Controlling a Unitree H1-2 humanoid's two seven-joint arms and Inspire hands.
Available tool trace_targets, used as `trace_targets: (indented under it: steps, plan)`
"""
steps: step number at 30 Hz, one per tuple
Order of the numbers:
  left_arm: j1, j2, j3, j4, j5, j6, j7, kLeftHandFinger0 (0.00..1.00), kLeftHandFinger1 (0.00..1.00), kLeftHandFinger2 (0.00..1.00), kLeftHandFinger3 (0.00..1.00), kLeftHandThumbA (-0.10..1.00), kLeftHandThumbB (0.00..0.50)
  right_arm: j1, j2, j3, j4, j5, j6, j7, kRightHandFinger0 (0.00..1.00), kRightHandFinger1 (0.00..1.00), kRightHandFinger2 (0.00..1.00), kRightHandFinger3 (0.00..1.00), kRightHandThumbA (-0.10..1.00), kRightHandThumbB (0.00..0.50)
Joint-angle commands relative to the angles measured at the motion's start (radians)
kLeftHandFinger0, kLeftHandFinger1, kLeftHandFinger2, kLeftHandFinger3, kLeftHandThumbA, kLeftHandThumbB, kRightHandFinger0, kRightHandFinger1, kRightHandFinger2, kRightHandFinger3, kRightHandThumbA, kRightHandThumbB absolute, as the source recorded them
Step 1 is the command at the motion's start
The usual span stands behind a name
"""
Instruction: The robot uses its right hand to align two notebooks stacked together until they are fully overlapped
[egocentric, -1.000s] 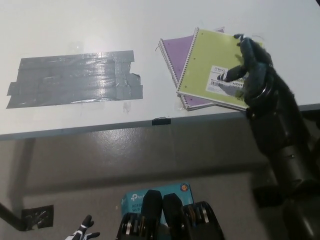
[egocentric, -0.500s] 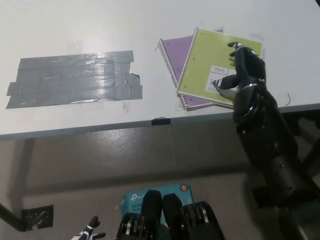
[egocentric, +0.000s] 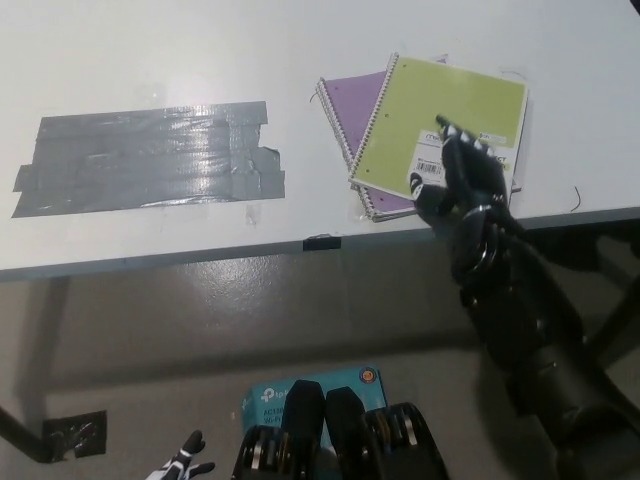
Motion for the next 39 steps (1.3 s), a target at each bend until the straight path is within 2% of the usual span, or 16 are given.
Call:
trace_targets:
  steps: [1,4,7,8,9,10,13,16,19,24,27,34,36,37,38,39]
  plan:
    - [-0.008,0.007,-0.002,-0.037,0.013,-0.006,-0.003,0.75,0.82,0.91,1.0,1.0,0.464,-0.001,0.007,0.017,-0.043,0.046,0.084,0.091,1.0,1.0,1.0,1.0,1.0,0.308]
    - [-0.009,0.005,-0.001,-0.036,0.014,-0.009,-0.003,0.74,0.81,0.9,1.0,1.0,0.471,0.026,0.018,-0.001,-0.043,0.075,0.09,0.076,1.0,1.0,1.0,1.0,1.0,0.348]
    - [-0.008,0.005,-0.002,-0.038,0.017,-0.006,-0.003,0.77,0.8,0.89,1.0,1.0,0.468,0.039,0.019,0.006,-0.049,0.069,0.104,0.063,1.0,1.0,1.0,1.0,1.0,0.342]
    - [-0.008,0.002,0.002,-0.036,0.011,-0.005,-0.003,0.77,0.8,0.89,1.0,1.0,0.481,0.043,0.019,0.005,-0.049,0.073,0.104,0.068,1.0,1.0,1.0,1.0,1.0,0.338]
    - [-0.007,0.004,-0.001,-0.036,0.014,-0.011,-0.005,0.77,0.8,0.89,1.0,1.0,0.499,0.047,0.028,-0.015,-0.038,0.05,0.104,0.068,1.0,1.0,1.0,1.0,1.0,0.31]
    - [-0.008,0.007,-0.003,-0.033,0.014,-0.016,-0.009,0.77,0.82,0.9,1.0,1.0,0.5,0.052,0.03,-0.025,-0.043,0.055,0.104,0.071,1.0,1.0,1.0,1.0,1.0,0.304]
    - [-0.009,0.008,-0.004,-0.033,0.013,-0.015,-0.012,0.75,0.82,0.88,1.0,1.0,0.491,0.057,0.029,-0.032,-0.038,0.05,0.104,0.077,1.0,1.0,1.0,1.0,1.0,0.305]
    - [-0.008,0.005,-0.006,-0.041,0.017,0.002,-0.008,0.72,0.8,0.88,1.0,1.0,0.459,0.057,0.022,-0.037,-0.001,0.033,0.104,0.104,1.0,1.0,1.0,1.0,1.0,0.333]
    - [-0.006,0.004,-0.008,-0.038,0.012,0.0,-0.013,0.74,0.81,0.86,1.0,1.0,0.453,0.07,0.016,-0.041,0.0,-0.016,0.104,0.172,1.0,1.0,1.0,1.0,1.0,0.319]
    - [-0.002,0.005,-0.013,-0.039,0.016,-0.007,-0.013,0.7,0.78,0.83,1.0,1.0,0.487,0.087,-0.002,-0.031,-0.002,-0.023,0.104,0.281,1.0,1.0,1.0,1.0,1.0,0.367]
    - [-0.005,0.007,-0.014,-0.038,0.014,-0.007,-0.015,0.72,0.8,0.84,1.0,1.0,0.481,0.082,-0.028,0.002,-0.009,-0.045,0.104,0.331,1.0,1.0,1.0,1.0,1.0,0.43]
    - [-0.007,0.014,-0.006,-0.037,0.013,-0.001,-0.015,0.73,0.79,0.84,1.0,1.0,0.46,0.087,-0.088,0.084,-0.073,-0.12,0.104,0.451,1.0,1.0,1.0,1.0,1.0,0.437]
    - [-0.006,0.018,-0.007,-0.033,0.016,-0.01,-0.016,0.7,0.78,0.83,1.0,1.0,0.454,0.095,-0.111,0.124,-0.091,-0.135,0.104,0.486,1.0,1.0,1.0,1.0,1.0,0.449]
    - [-0.006,0.02,-0.007,-0.032,0.017,-0.014,-0.017,0.73,0.79,0.82,1.0,1.0,0.464,0.1,-0.119,0.14,-0.099,-0.131,0.104,0.493,1.0,1.0,1.0,1.0,1.0,0.449]
    - [-0.007,0.018,-0.007,-0.029,0.018,-0.013,-0.014,0.66,0.74,0.8,1.0,1.0,0.483,0.114,-0.136,0.173,-0.119,-0.133,0.104,0.508,1.0,1.0,1.0,1.0,1.0,0.466]
    - [-0.007,0.018,-0.006,-0.028,0.018,-0.012,-0.014,0.65,0.74,0.8,1.0,1.0,0.483,0.119,-0.142,0.186,-0.126,-0.135,0.104,0.514,1.0,1.0,1.0,1.0,1.0,0.468]
